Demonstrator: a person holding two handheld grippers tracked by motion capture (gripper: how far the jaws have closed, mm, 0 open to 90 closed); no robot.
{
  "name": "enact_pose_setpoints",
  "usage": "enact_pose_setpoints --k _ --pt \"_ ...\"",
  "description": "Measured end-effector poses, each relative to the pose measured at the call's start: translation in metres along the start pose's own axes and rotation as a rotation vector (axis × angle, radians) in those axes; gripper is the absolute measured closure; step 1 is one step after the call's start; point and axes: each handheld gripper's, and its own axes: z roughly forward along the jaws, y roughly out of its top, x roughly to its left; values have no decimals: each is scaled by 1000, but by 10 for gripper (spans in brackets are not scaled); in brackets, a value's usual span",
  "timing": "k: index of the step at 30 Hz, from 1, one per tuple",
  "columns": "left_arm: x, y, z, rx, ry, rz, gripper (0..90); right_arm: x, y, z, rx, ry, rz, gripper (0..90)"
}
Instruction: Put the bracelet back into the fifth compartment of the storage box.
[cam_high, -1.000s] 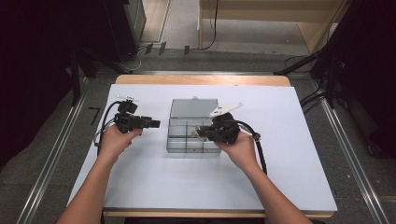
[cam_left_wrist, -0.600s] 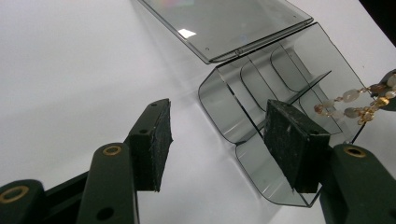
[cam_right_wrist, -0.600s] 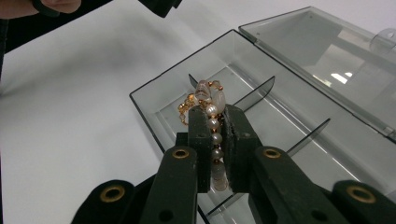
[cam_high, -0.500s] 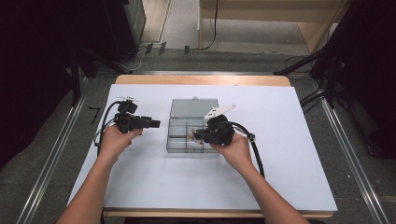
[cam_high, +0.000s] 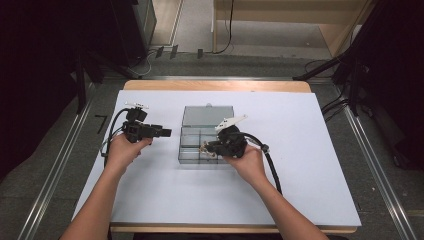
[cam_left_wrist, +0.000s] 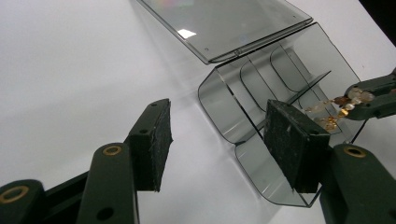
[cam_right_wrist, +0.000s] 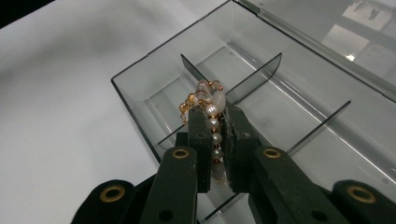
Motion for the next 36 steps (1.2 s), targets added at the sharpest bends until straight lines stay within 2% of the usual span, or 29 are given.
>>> enact_pose_setpoints --k 20,36 --pt "0 0 -1 -2 2 -6 428 -2 -7 14 54 -34 13 846" --pt "1 0 -1 0 2 -6 428 0 -10 23 96 -60 -5 843"
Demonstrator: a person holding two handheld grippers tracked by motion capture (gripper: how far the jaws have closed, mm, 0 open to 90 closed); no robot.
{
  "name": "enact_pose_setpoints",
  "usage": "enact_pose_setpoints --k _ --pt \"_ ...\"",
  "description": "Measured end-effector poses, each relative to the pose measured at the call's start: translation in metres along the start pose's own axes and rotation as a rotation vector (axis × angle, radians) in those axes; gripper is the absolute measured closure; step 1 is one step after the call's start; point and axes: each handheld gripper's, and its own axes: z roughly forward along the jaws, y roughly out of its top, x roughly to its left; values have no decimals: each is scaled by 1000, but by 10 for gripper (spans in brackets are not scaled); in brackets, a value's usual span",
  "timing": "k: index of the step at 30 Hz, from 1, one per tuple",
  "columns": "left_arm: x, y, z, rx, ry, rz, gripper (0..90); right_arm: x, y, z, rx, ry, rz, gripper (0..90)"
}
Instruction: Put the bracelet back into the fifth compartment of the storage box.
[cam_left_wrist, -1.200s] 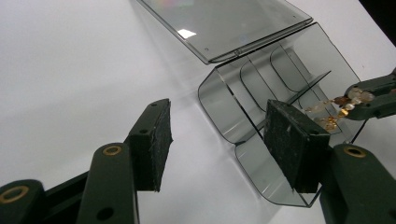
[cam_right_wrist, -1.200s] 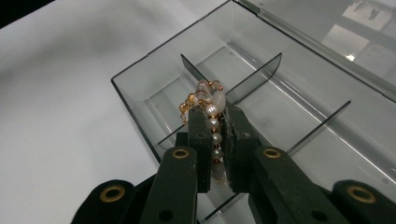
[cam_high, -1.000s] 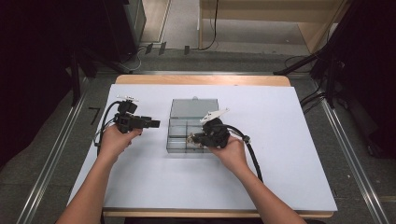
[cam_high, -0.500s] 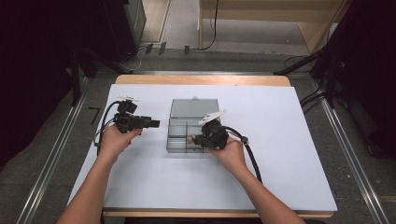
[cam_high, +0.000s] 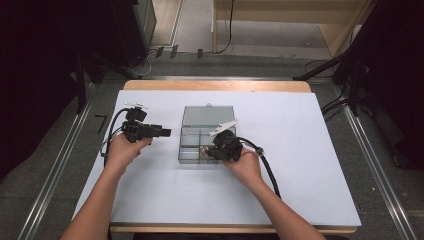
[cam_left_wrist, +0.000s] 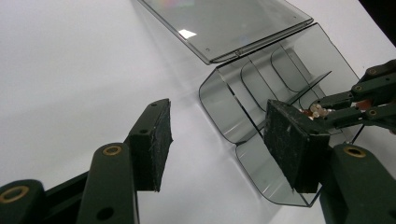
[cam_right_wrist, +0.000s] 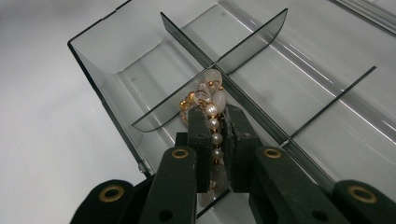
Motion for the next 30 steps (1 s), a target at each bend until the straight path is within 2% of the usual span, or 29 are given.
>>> enact_pose_setpoints --k 30 --pt "0 0 2 7 1 4 428 2 -1 5 32 -25 3 829"
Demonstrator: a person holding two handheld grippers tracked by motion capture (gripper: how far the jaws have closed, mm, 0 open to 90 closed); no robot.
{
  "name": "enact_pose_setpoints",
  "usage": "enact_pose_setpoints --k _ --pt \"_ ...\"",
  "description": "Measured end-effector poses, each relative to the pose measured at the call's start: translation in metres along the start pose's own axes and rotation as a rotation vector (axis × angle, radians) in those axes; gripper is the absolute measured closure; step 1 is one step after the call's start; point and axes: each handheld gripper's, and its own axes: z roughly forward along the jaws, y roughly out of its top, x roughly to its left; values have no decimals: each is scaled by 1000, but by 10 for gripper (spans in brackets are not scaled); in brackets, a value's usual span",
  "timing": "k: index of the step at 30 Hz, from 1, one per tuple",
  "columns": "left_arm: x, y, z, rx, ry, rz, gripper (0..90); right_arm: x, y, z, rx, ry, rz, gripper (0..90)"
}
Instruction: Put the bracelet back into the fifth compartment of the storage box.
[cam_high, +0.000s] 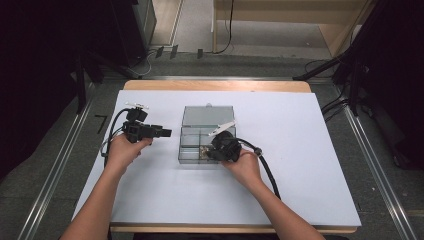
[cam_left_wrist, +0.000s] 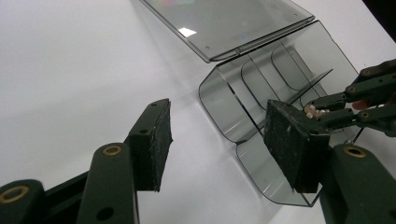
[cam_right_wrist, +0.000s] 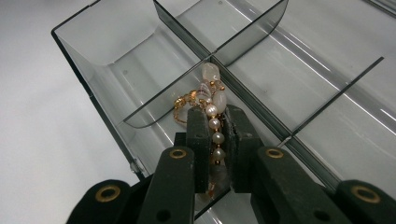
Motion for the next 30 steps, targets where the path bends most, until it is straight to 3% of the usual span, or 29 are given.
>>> enact_pose_setpoints --k 30 --pt "-1 0 1 0 -3 3 427 -2 2 -4 -21 15 15 754"
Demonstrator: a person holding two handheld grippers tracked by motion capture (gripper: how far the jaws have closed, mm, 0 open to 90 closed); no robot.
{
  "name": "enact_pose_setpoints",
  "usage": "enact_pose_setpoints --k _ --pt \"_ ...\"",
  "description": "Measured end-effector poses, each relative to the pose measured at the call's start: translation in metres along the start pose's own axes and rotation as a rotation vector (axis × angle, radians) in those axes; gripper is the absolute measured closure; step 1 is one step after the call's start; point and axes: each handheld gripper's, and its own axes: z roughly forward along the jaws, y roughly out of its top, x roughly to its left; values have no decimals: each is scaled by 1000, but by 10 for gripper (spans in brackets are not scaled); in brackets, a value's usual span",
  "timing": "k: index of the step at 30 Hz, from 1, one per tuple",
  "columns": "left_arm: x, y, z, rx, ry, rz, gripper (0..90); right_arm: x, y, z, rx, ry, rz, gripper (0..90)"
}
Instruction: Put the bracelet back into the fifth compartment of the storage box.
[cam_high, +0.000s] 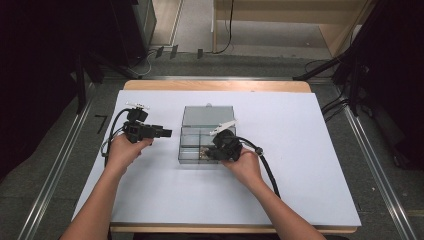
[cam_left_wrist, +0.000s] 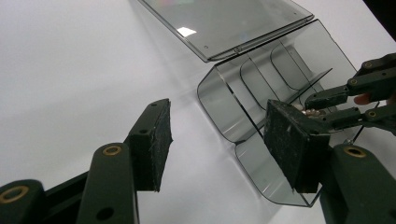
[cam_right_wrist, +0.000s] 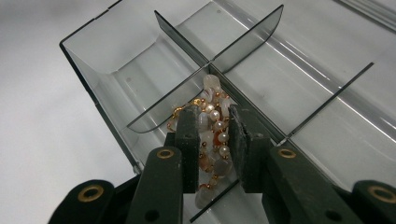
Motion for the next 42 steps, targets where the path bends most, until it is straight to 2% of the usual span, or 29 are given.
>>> enact_pose_setpoints --k 12,22,29,42 --pt "-5 2 -2 -13 -13 8 427 2 4 -11 -38 0 -12 726" --pt "-11 6 -3 -15 -17 27 424 -2 7 -30 -104 -7 -9 686" --pt "-14 10 -3 -20 -24 31 423 -10 6 -42 -141 -33 2 658" --pt "-15 17 1 -9 -21 32 420 -32 1 -64 -195 -82 53 616"
